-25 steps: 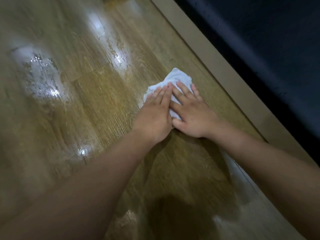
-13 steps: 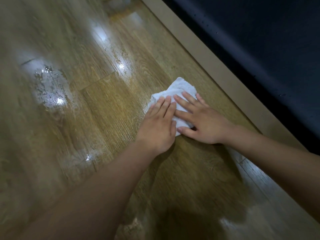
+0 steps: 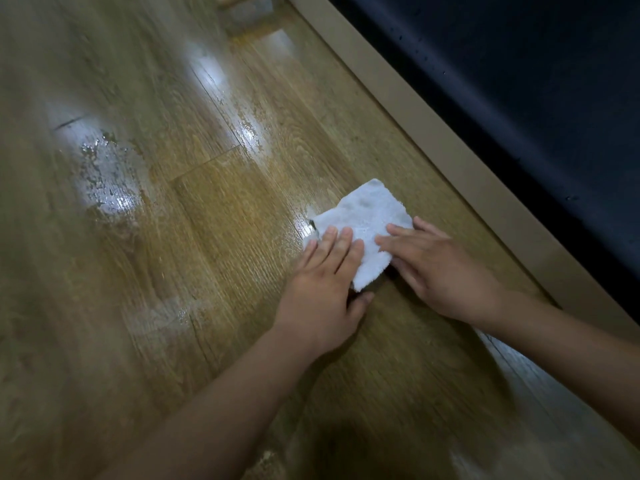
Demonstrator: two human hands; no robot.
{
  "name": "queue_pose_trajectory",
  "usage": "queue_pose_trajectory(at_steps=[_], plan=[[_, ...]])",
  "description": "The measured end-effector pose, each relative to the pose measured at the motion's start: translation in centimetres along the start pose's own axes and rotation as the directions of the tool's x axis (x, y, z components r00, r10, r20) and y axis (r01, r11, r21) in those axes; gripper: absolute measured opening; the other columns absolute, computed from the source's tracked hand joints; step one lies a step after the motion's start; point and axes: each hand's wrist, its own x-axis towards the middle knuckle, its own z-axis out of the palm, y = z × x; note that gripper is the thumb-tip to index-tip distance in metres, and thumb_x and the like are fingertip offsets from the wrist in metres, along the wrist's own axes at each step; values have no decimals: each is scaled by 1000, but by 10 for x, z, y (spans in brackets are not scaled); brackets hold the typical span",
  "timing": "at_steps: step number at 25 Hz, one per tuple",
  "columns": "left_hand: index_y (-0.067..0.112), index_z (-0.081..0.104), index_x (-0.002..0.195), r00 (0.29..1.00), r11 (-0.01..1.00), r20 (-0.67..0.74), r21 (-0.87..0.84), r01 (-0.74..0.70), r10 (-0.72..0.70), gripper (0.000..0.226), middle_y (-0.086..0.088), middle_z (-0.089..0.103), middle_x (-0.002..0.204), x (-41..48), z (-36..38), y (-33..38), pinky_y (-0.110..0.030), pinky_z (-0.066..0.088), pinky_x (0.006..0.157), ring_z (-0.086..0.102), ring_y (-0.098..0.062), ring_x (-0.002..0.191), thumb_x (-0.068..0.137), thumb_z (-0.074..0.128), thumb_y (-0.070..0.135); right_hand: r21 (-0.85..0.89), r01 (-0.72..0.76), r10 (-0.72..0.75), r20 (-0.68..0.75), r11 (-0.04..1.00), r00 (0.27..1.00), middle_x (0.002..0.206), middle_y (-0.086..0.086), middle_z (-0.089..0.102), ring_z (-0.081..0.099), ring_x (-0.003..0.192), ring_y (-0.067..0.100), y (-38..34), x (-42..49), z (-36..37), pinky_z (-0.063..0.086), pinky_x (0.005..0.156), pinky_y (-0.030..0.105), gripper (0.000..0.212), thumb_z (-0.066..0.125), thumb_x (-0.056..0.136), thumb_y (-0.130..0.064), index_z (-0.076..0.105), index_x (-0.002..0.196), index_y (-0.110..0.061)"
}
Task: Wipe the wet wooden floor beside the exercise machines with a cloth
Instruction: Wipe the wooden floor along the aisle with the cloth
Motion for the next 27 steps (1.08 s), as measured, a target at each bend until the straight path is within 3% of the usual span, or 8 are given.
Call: queue_pose_trajectory(at_steps=[6,11,13,16,20,22,25,27], plan=[[26,65,115,997,935,-81,-353,-37,9,31,9,70,96,-32,-23,3,-32,46,80,65,-17,91,89,49,22,322,-243,187,196,915,963,71,-12,58,55,63,4,-44,-10,-29,39,60,25,29,36,96,-38,60,106,-24],[21,66,106,947,401,155,-878,262,-280,15,2,69,88,-18,-84,0,-22,48,57,63,-7,73,101,52,15,546,-298,298,90,783,950,86,-9,66,66,74,4,-59,32,-88,52,55,18,13,58,96,-43,53,106,-49],[20,65,105,931,477,136,-828,294,-338,12,3,66,89,-5,-89,-15,-25,50,55,65,-11,72,99,55,15,414,-345,386,-17,843,922,91,-13,64,62,78,1,-48,55,-97,46,64,12,25,63,95,-36,56,118,-44],[24,63,110,898,756,99,-505,416,-428,17,9,61,88,-10,-74,-39,-32,55,70,63,-13,79,93,64,22,147,-376,397,-159,915,904,125,0,63,61,109,18,-56,61,-60,49,91,32,41,56,97,-36,55,137,-26],[18,63,118,860,845,-106,-275,458,-500,29,-1,61,107,-53,-70,-90,-40,50,87,59,-25,101,90,65,27,-203,-428,467,215,881,858,168,11,6,3,154,30,-81,59,28,5,125,49,67,22,100,-55,16,160,-24],[14,61,122,794,805,-138,-150,574,-592,35,-9,60,116,-79,-75,-125,-44,46,94,55,-32,111,91,63,28,-271,-427,477,157,863,865,168,12,-2,-6,154,34,-79,66,49,-6,123,53,72,11,96,-55,11,160,-24],[9,58,129,660,679,-182,-71,730,-729,40,-17,57,130,-124,-75,-158,-50,40,102,49,-40,120,95,57,31,-164,-214,235,125,963,964,166,16,13,3,154,37,-143,56,78,2,121,60,64,25,98,-46,29,157,-21],[6,54,135,684,695,-161,-20,718,-711,50,-20,51,141,-153,-71,-165,-49,31,111,44,-41,129,96,45,36,-22,146,-136,246,989,960,165,13,19,6,154,35,-225,25,99,7,121,60,60,40,98,-43,36,154,-22]])
